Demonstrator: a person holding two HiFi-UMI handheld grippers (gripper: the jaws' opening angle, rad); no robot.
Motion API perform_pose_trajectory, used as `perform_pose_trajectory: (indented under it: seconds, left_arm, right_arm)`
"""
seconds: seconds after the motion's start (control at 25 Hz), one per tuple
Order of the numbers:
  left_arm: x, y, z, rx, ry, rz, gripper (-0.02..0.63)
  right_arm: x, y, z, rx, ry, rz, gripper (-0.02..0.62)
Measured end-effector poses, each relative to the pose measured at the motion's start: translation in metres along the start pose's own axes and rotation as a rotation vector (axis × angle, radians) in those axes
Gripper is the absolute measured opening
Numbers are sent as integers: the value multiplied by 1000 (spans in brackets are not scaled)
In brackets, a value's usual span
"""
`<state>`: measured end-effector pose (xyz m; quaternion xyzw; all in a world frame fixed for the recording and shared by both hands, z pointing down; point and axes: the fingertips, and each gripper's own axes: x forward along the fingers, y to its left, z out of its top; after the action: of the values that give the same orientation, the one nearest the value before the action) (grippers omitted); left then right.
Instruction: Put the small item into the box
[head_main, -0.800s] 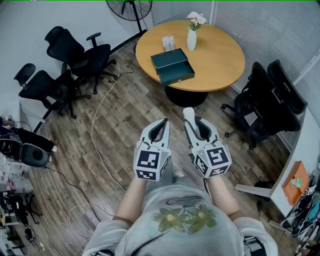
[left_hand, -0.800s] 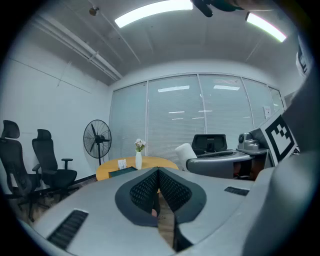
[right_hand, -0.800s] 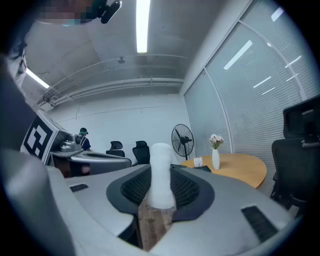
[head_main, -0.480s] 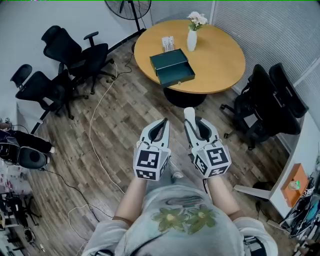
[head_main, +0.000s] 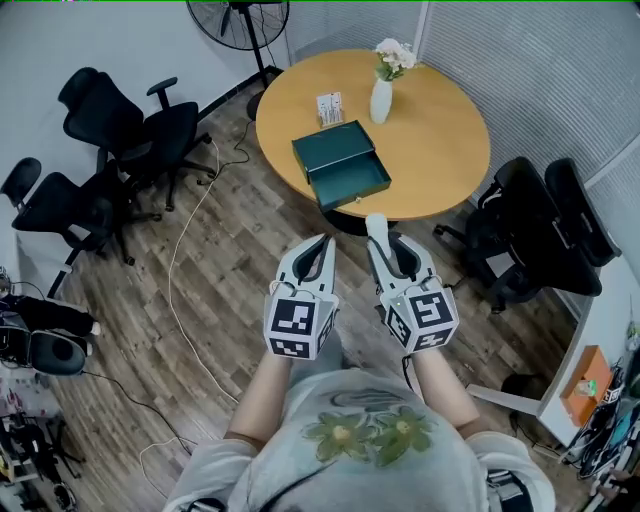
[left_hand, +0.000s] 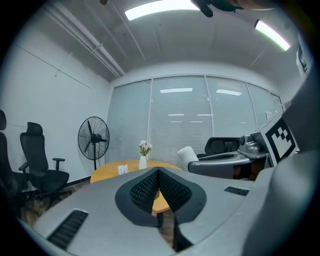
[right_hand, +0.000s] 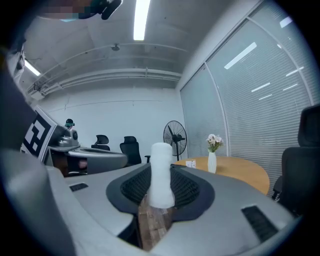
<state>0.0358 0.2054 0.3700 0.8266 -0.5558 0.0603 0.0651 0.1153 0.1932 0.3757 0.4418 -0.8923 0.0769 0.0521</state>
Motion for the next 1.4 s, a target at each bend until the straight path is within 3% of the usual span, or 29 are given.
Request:
perform_pose_trajectory:
  seconds: [0.32, 0.6, 1.0, 1.4]
  left_arm:
    - [70, 77, 24, 7, 6, -49, 2]
    - [108, 126, 16, 12, 39, -110, 2]
    - [149, 148, -2, -24, 82, -170, 2]
    - [191, 189, -1, -42, 91, -136, 2]
  right_arm:
    - [102, -32, 34, -2, 3, -67, 127]
    - [156, -47, 36, -23, 23, -152, 127]
    - [197, -66, 25, -10, 72, -177, 127]
    - [252, -95, 15, -27, 131, -161, 127]
